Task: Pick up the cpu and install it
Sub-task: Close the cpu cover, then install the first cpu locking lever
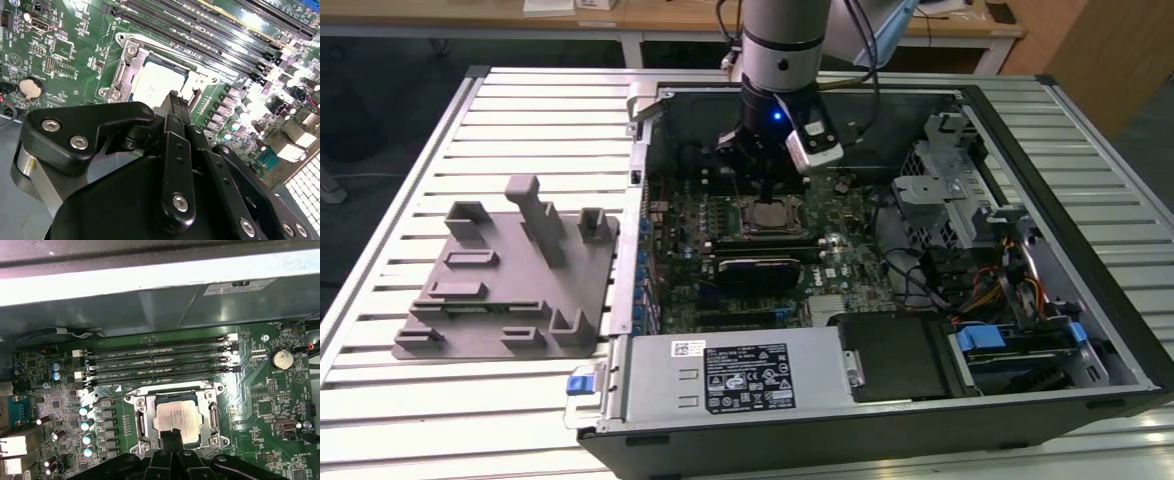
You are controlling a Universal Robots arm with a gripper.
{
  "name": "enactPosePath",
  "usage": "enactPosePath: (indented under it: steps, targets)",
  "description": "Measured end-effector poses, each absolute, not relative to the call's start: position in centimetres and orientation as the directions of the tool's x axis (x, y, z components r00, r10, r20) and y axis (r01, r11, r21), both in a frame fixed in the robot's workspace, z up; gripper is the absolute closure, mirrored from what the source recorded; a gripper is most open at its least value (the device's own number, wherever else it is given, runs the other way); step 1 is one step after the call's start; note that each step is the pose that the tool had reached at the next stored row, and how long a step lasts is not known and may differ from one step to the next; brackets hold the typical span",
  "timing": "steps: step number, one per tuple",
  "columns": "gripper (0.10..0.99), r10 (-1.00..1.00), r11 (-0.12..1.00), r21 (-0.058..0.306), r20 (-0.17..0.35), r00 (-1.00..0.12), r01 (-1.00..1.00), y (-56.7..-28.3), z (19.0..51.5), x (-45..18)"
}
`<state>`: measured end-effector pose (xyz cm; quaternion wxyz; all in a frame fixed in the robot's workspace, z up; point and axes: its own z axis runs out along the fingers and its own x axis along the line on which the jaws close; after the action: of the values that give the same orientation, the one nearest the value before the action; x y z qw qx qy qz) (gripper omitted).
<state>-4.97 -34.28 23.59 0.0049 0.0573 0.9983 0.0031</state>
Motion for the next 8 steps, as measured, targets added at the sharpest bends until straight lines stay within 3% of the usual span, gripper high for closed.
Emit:
enactPosePath:
  steps: [8]
  targets:
    - [0.98,0.114,0.993,0.007,-0.009,-0.993,0.114,-34.28,23.71,-4.98]
